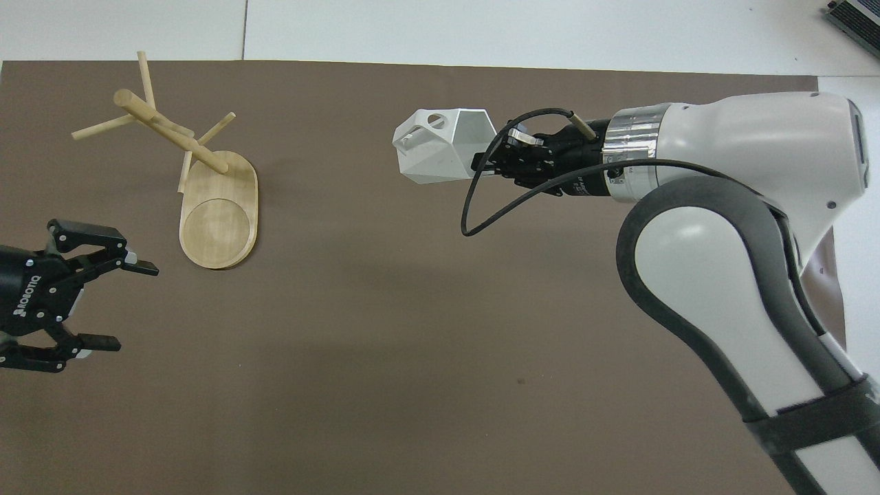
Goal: Hang cup on rack
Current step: 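Carry the mug toward the left gripper while the left gripper reaches it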
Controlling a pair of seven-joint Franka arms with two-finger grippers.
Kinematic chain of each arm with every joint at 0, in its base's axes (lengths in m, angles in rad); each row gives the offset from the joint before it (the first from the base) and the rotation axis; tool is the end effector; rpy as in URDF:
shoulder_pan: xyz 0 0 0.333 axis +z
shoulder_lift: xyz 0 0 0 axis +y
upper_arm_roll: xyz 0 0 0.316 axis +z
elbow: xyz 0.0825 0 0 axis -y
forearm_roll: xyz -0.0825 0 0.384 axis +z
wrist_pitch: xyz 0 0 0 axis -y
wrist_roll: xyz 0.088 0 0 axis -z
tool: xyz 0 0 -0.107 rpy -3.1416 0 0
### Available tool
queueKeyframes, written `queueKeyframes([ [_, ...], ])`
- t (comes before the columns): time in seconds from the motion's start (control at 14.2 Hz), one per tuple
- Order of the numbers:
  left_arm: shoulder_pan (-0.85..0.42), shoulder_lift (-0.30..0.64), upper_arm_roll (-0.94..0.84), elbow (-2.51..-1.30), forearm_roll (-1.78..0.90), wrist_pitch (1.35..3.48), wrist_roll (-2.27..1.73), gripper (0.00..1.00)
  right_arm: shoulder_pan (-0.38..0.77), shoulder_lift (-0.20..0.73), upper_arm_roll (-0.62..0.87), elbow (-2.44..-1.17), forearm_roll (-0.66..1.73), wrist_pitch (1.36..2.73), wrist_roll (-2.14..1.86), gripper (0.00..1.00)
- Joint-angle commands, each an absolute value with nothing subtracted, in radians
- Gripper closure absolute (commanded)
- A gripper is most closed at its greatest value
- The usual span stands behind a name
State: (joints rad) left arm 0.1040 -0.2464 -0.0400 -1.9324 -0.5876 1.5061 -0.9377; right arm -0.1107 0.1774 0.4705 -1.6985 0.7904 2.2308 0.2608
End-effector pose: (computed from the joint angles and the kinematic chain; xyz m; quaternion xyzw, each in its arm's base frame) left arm 0.4668 -0.0346 0.5944 0.8334 0.4657 -0.1983 0.2218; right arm 0.6049 0.2283 0.5451 -0.8999 0.1406 -0.0422 0.4107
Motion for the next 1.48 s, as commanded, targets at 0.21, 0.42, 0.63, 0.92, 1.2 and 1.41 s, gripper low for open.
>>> queueKeyframes([
  [0.21, 0.104, -0.351, -0.058, -2.121, -0.851, 1.684, -1.208, 0.0, -0.124, 0.166, 0.552, -1.698, 0.871, 2.23, 0.141, 1.0],
  [0.42, 0.104, -0.299, -0.058, -2.132, -0.968, 1.759, -1.262, 0.0, -0.123, 0.164, 0.592, -1.698, 0.934, 2.247, 0.134, 1.0],
  [0.63, 0.043, -0.262, -0.058, -2.131, -1.031, 1.87, -1.327, 0.0, -0.121, 0.17, 0.653, -1.7, 0.946, 2.337, 0.132, 1.0],
  [0.92, -0.029, -0.247, -0.058, -2.128, -1.049, 1.951, -1.391, 0.0, -0.063, 0.175, 0.678, -1.709, 0.948, 2.465, 0.141, 1.0],
  [1.2, -0.022, -0.233, -0.058, -2.114, -1.092, 1.959, -1.396, 0.0, -0.048, 0.175, 0.678, -1.713, 0.948, 2.471, 0.141, 1.0],
  [1.41, -0.015, -0.201, -0.057, -2.082, -1.114, 1.989, -1.41, 0.0, -0.043, 0.175, 0.678, -1.715, 0.948, 2.47, 0.143, 1.0],
])
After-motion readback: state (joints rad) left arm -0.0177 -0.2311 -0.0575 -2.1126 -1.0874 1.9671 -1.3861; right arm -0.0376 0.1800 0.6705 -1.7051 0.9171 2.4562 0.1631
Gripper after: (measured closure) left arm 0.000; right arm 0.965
